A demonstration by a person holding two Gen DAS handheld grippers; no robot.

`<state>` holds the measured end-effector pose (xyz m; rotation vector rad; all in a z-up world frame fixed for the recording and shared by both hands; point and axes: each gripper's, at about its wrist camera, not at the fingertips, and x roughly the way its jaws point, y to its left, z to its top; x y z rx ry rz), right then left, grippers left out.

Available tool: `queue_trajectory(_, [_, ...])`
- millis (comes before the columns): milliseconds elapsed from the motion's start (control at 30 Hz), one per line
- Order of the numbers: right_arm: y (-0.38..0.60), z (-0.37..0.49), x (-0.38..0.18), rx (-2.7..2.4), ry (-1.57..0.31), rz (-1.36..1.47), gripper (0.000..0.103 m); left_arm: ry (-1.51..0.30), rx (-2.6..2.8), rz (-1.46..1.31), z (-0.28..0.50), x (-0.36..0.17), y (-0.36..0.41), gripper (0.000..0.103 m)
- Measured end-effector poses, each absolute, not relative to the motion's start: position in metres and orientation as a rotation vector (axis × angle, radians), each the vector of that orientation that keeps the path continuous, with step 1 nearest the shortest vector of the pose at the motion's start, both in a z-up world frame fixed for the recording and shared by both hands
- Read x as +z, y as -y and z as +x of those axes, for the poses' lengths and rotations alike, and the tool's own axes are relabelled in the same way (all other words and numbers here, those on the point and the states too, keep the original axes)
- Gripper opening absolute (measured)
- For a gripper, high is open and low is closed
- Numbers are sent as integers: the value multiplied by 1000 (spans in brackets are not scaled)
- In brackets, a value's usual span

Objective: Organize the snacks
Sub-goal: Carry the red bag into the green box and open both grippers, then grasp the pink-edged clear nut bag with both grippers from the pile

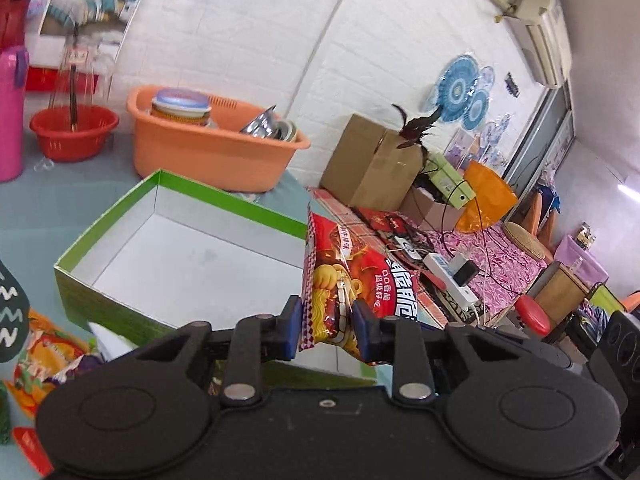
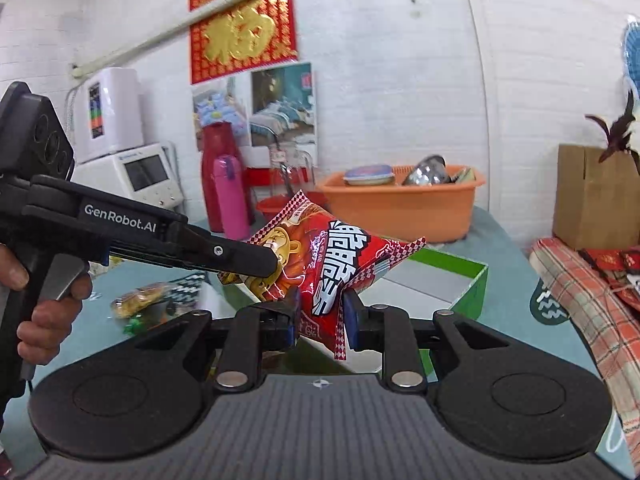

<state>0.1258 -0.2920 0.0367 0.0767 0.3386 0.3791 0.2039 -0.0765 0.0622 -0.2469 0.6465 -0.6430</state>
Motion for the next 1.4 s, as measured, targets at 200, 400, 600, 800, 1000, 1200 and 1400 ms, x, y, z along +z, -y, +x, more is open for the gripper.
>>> queue_trajectory(200, [291, 160, 20, 352, -408, 82, 41, -730, -614, -246, 243, 40, 81, 51])
queue_trajectory(400, [286, 176, 4, 340, -455, 36, 61, -750, -606, -257, 253, 24, 82, 103])
queue_trajectory(600, [279, 156, 10, 322, -382, -59, 103, -668, -582, -247, 228, 47, 72, 103])
queue_trajectory(800, [290, 107, 47, 364, -259, 15, 103, -517, -587, -207, 161, 99, 56, 103])
queue_trajectory(1000, [291, 56, 59, 444, -241, 60, 103, -451, -589, -122, 83, 108, 41, 103])
queue_trajectory(1200, [288, 26, 45, 524, -304, 101, 103, -552, -562, -107, 40, 65, 27, 103])
queue_trajectory(1400, [273, 13, 7, 556, -481, 124, 103, -691, -543, -189, 26, 13, 7, 103])
